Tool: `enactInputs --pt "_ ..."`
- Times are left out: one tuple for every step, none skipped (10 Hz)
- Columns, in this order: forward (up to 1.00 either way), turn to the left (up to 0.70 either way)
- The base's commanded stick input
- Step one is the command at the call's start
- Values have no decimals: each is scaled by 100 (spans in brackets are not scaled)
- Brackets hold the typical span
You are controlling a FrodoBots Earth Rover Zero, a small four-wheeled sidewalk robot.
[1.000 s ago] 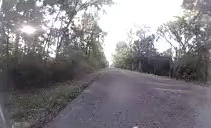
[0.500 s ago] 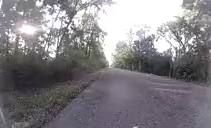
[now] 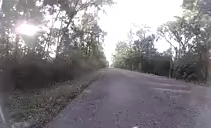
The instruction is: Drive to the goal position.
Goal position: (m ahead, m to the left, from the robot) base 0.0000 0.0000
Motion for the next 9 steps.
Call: enactInputs --pt "4 0" --pt "4 0" --pt "4 0" --pt "4 0" --pt "4 0" --pt "4 0" --pt "4 0" --pt "3 0" --pt "2 0"
